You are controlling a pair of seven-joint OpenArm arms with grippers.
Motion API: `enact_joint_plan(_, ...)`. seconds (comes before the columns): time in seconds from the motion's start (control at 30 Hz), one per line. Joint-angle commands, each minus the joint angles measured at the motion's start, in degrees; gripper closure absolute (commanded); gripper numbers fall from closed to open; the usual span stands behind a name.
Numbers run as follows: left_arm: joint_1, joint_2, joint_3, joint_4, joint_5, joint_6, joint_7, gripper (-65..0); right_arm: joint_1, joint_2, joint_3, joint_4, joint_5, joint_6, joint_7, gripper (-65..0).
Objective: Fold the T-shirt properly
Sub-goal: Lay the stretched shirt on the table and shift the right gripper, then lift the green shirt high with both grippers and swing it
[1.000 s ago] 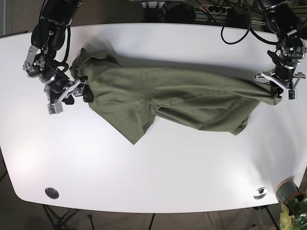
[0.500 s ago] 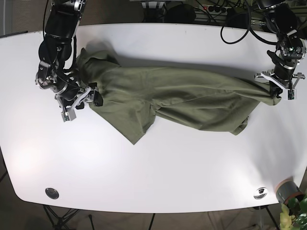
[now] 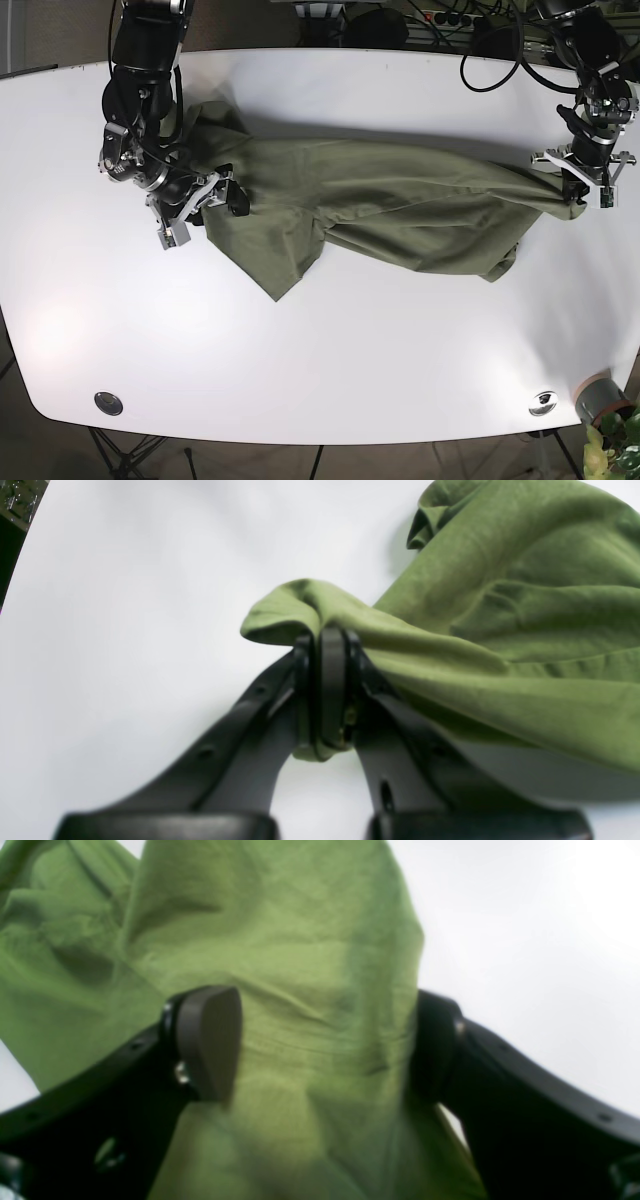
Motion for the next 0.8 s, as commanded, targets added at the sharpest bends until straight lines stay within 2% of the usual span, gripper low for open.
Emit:
enact_joint_plan(0.0, -0.3, -1.1, -0.3, 0.9, -0.7, 0.1, -1.3, 0.0, 0.5, 0.2, 0.1, 0.3, -1.3, -0.41, -1.4, -41.9)
enact_joint_plan(0.03, -0.3, -1.1, -0.2, 0.9, -0.7, 0.1, -1.3, 0.0, 0.6, 0.2, 0.1, 0.3, -1.3, -0.41, -1.4, -38.8)
enact_joint_plan(0.13, -0.4, -1.1, -0.2, 0.9, -0.7, 0.1, -1.3, 0.0, 0.9, 0.2, 0.1, 0.3, -1.3, -0.41, -1.4, -24.4)
enact_joint_plan(0.2, -0.5, -1.1, -0.2, 0.9, -0.7, 0.1, -1.3, 0.0, 1.8, 0.2, 0.1, 0.5, -1.3, -0.41, -1.4, -11.6)
enact_joint_plan(0.27, -0.7, -1.1, -0.2, 0.9, -0.7, 0.1, -1.3, 0.0, 2.7, 0.4, 0.1, 0.5, -1.3, -0.41, -1.6, -2.9)
enact_joint_plan(0.3, -1.1, -1.1, 0.1, 0.9, -0.7, 0.1, -1.3, 0.0, 2.9, 0.5, 0.0, 0.6, -1.3, -0.41, -1.7, -1.4)
enact_joint_plan(0.37, -2.7, -1.1, 1.2, 1.2, -0.7, 0.1, -1.2, 0.0, 3.5, 1.4, 0.0, 1.2, -1.0, -0.41, -1.8, -3.8)
enact_joint_plan(0.43, -3.8, -1.1, 1.6, 1.4, -0.7, 0.1, -1.1, 0.0, 4.0, 2.0, -0.1, 2.4, -1.0, -0.41, -1.8, -3.3)
enact_joint_plan(0.6, -9.1, -1.0, 1.9, 4.2, -1.0, 0.1, 6.4, 0.0, 5.7, 2.6, 0.0, 6.7, -1.2, -0.41, -2.4, -2.4)
enact_joint_plan(0.77, -17.9, 1.5, 2.5, 5.5, -1.0, 0.1, 12.8, 0.0, 11.1, 5.6, 0.0, 7.2, -0.6, -0.41, -6.7, -2.4)
